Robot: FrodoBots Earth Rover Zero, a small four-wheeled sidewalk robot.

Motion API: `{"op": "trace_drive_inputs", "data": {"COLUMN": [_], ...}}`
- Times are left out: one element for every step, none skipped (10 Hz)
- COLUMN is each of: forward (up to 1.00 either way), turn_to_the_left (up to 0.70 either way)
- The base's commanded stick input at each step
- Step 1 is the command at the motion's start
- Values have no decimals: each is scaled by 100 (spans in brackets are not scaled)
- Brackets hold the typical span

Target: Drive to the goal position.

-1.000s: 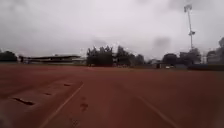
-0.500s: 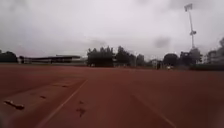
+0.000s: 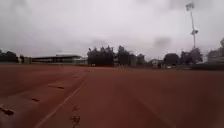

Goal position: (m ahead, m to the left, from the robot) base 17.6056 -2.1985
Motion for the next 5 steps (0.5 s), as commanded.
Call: {"op": "trace_drive_inputs", "data": {"forward": [50, 50, 50, 50, 50], "turn_to_the_left": [0, 0, 0, 0, 0]}}
